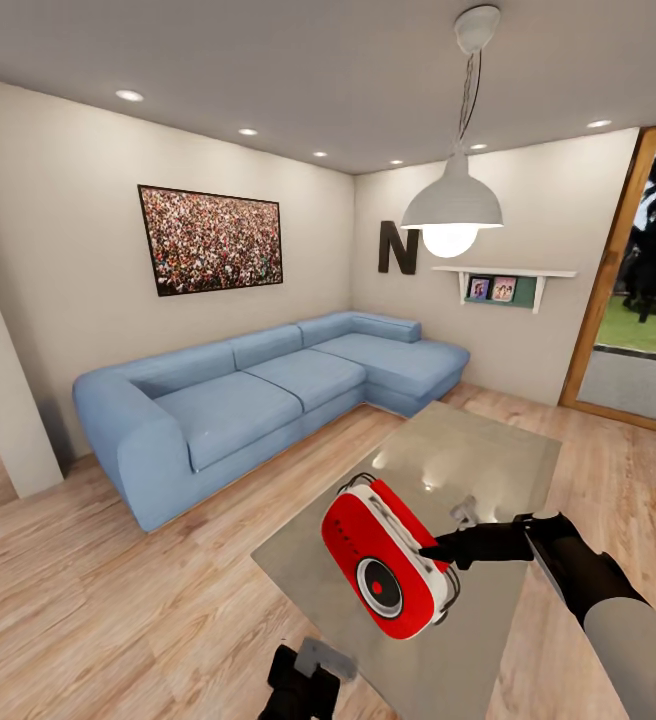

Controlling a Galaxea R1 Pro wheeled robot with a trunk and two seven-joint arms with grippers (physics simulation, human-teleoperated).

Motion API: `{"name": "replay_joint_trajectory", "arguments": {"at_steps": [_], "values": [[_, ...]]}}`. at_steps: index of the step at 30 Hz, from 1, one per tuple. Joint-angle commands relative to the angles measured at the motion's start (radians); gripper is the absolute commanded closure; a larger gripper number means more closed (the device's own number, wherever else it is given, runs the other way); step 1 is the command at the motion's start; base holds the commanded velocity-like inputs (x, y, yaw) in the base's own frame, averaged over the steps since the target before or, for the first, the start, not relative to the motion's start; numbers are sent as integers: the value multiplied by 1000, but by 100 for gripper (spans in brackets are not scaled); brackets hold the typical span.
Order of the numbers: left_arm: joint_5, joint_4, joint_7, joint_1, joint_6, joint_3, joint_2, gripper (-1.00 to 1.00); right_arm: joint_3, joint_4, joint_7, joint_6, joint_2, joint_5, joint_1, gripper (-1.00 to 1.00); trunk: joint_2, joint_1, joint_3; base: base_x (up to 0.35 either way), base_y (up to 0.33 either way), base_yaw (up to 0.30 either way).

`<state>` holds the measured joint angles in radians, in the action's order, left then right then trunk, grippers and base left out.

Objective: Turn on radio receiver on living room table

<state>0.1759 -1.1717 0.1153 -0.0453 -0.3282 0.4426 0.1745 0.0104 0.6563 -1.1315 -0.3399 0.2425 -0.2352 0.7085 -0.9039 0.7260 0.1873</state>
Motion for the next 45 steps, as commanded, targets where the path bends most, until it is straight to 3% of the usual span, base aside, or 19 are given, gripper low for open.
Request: {"name": "replay_joint_trajectory", "arguments": {"at_steps": [1,7,14,21,26,32,36,42,45], "values": [[0,-3,0,-12,0,4,0,100,-1,0,0,-1,0,4,0,100,0,0,0,0,0,0],[2,-3,1,-46,15,9,0,100,0,0,1,-1,-2,4,0,100,0,0,0,0,0,0],[-5,-20,-9,-53,79,14,0,100,0,0,29,0,-4,5,0,100,0,0,0,0,0,0],[-8,-15,-120,-107,78,15,0,100,1,0,40,0,-8,5,0,100,0,0,0,0,0,0],[-10,-12,-138,-130,78,15,0,100,3,-9,52,-1,-14,6,0,100,0,0,0,0,0,0],[-86,-7,-160,-173,76,15,0,100,3,-13,53,0,-15,7,0,100,0,0,0,0,0,0],[-107,35,-162,-212,77,15,0,100,4,-13,53,-1,-16,7,0,100,0,0,0,0,0,0],[-196,81,-174,-242,79,17,0,100,5,-14,53,-1,-16,7,0,100,0,0,0,0,0,0],[-211,114,-187,-254,81,17,0,100,5,-14,53,-1,-16,7,0,100,0,0,0,0,0,0]]}}
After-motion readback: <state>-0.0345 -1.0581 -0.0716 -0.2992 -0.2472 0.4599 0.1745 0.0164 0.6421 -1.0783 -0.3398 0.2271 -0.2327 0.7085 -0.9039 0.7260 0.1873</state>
